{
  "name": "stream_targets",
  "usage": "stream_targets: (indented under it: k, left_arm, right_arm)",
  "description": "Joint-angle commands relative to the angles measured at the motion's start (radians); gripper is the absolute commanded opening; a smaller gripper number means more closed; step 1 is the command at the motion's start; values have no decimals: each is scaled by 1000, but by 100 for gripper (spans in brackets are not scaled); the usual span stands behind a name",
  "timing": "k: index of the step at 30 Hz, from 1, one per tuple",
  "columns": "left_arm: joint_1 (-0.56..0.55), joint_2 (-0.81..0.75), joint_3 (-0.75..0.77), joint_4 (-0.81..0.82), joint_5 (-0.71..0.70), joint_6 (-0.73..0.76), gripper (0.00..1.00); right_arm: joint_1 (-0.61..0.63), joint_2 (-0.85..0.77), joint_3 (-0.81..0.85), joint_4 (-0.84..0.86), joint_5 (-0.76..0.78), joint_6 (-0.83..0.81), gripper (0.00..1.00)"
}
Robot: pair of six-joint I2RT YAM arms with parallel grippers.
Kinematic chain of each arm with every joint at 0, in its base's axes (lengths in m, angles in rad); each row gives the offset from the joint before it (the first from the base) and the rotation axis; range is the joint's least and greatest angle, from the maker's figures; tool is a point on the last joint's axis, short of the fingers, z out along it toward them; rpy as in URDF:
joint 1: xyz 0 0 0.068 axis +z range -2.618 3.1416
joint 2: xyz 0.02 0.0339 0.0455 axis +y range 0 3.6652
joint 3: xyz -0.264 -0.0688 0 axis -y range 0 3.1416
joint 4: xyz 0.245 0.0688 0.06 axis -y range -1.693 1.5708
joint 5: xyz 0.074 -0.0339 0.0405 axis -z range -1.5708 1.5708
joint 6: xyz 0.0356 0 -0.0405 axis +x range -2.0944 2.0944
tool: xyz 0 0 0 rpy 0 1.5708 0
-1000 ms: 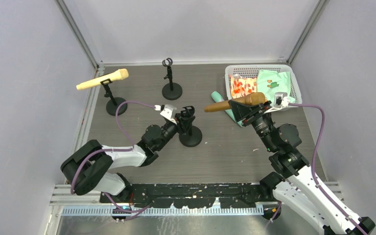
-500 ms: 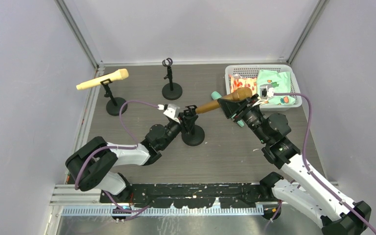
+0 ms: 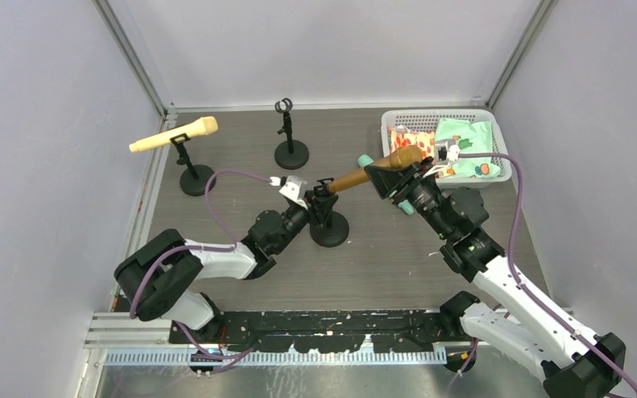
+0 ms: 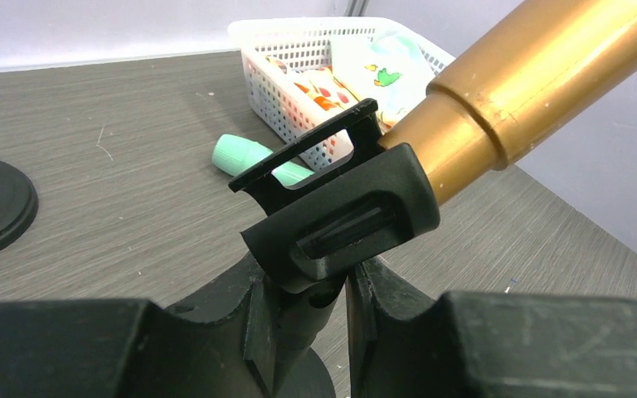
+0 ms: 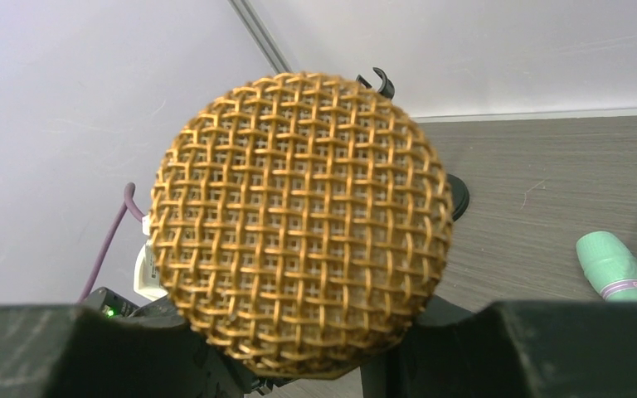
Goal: Attach the microphones to the stand
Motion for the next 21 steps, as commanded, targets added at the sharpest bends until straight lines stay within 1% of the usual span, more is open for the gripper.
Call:
stream_targets:
  k: [1,14,21]
  left_arm:
    - [-27,36,5,-56,46,-113,0]
    - [-36,49,17,-57,34,-126,0]
    - [-45,61,27,-57,30,-121,0]
  right_arm:
    - [5,6,58,67,-19,-13,1]
    - [15,73,45,60,-26,-50,1]
    - [66,93,58,2,11,-124,1]
